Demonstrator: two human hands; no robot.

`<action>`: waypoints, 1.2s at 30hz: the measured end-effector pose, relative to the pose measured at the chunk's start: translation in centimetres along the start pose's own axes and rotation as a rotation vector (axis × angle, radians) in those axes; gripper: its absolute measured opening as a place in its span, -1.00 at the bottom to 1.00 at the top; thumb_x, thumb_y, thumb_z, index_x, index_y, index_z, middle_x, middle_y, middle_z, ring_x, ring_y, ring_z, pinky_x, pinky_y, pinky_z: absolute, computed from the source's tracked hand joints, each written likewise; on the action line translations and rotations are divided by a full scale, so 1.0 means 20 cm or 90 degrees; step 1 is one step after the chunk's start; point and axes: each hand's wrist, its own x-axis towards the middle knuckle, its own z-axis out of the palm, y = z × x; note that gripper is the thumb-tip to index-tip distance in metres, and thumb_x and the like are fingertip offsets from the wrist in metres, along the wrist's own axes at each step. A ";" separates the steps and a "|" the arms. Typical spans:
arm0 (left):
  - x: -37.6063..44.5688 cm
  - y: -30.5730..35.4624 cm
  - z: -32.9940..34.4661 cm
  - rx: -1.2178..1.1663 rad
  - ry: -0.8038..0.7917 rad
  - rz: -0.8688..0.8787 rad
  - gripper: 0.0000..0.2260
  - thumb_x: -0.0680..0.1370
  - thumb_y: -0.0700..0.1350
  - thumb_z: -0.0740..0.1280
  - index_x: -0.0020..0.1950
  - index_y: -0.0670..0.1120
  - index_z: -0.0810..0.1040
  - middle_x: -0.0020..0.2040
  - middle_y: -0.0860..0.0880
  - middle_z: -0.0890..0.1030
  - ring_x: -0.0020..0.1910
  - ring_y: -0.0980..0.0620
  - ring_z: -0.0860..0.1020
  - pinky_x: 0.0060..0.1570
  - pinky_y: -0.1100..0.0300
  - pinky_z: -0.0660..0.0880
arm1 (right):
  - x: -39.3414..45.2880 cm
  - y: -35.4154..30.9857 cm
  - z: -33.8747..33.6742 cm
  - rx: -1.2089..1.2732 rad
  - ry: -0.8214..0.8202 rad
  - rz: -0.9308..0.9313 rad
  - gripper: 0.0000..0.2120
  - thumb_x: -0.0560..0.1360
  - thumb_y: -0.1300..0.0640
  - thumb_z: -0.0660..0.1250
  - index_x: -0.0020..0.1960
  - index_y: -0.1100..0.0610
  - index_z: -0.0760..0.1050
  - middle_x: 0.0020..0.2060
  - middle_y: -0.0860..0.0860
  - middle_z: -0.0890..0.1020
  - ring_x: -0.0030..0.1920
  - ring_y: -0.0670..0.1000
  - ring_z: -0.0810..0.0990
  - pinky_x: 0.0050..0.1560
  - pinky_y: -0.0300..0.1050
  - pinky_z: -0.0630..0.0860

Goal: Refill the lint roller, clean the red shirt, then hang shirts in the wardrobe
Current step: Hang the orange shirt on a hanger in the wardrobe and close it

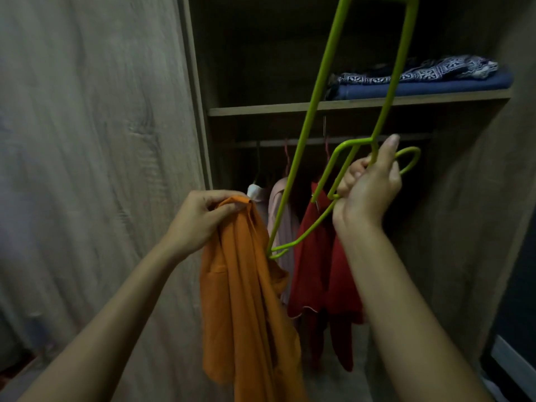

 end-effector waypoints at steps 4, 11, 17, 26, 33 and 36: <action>-0.02 0.00 -0.01 -0.009 -0.024 -0.002 -0.81 0.57 -0.17 0.26 0.08 0.03 0.61 -0.05 0.14 0.65 0.01 0.23 0.61 -0.03 0.40 0.51 | -0.03 0.00 0.01 0.018 -0.006 0.014 -0.60 0.59 -0.14 0.22 0.22 0.15 0.39 -0.48 -0.06 0.30 -0.53 -0.13 0.23 -0.60 -0.26 0.15; -0.03 -0.02 0.00 -0.033 -0.034 0.005 -0.74 0.58 -0.19 0.28 0.03 0.16 0.64 -0.02 0.18 0.68 0.01 0.20 0.63 -0.04 0.38 0.50 | -0.11 0.10 0.01 -0.031 -0.008 0.045 -0.71 0.60 -0.12 0.20 -0.07 0.11 0.42 -0.51 -0.08 0.31 -0.56 -0.14 0.24 -0.62 -0.27 0.13; -0.01 0.00 -0.01 -0.052 -0.048 0.004 -0.80 0.59 -0.19 0.26 0.07 0.01 0.65 0.00 0.06 0.68 0.02 0.12 0.64 -0.03 0.31 0.53 | -0.17 0.26 -0.06 -0.088 -0.028 0.071 -0.66 0.61 -0.09 0.19 -0.25 0.09 0.35 -0.57 -0.11 0.33 -0.61 -0.14 0.25 -0.63 -0.27 0.17; -0.03 -0.01 -0.04 -0.026 0.001 0.007 -0.80 0.57 -0.20 0.30 0.00 0.06 0.66 -0.05 0.12 0.70 -0.02 0.17 0.64 -0.03 0.35 0.52 | -0.04 0.46 -0.32 -0.383 -0.025 -0.065 -0.60 0.61 -0.08 0.18 -0.36 0.06 0.33 -0.51 0.03 0.35 -0.50 -0.03 0.33 -0.45 -0.12 0.28; -0.01 -0.01 0.05 -0.020 -0.020 -0.014 -0.83 0.58 -0.10 0.29 0.03 0.13 0.63 -0.04 0.17 0.67 -0.01 0.22 0.62 -0.06 0.38 0.49 | 0.04 0.31 -0.21 -0.207 0.052 -0.011 -0.62 0.62 -0.10 0.18 -0.31 0.05 0.35 -0.57 -0.09 0.34 -0.56 -0.08 0.28 -0.54 -0.18 0.18; 0.05 0.06 0.12 -0.064 -0.036 -0.004 -0.85 0.56 -0.13 0.31 -0.05 0.07 0.66 -0.15 0.03 0.69 -0.17 0.14 0.63 -0.18 0.29 0.52 | -0.07 0.36 -0.13 -0.176 0.017 0.021 -0.64 0.60 -0.12 0.19 -0.29 0.04 0.39 -0.57 -0.10 0.38 -0.55 -0.08 0.33 -0.53 -0.21 0.23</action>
